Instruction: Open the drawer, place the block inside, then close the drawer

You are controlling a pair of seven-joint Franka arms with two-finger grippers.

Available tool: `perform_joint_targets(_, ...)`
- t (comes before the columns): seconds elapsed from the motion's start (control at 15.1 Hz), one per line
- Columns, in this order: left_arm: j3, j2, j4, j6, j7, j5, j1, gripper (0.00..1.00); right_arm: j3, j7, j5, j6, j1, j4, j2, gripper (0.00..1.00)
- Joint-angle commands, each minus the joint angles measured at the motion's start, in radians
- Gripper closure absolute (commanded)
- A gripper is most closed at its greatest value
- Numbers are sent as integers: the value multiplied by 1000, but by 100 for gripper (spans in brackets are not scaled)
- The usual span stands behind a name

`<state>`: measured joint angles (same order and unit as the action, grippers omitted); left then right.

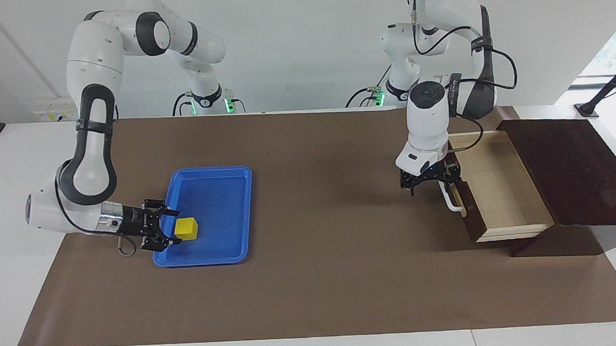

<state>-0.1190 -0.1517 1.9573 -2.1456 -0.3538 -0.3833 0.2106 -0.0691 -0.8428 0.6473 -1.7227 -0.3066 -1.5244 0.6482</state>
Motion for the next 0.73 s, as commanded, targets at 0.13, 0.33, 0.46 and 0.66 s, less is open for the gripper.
perform_joint_targets(0.13,10,-52,-335,303,-1,180,-39,0,-2,8,28,-14,0,-6,7,5)
perform_joint_targets(0.33,9,-42,-362,308,-2,257,-167,0,-2,8,29,-20,0,-10,5,45)
perform_joint_targets(0.46,9,-37,-348,306,-8,282,-233,0,-2,11,29,-20,-2,-8,5,100)
perform_joint_targets(0.66,9,-34,-344,305,-13,284,-264,0,-3,11,29,-20,0,-5,4,100)
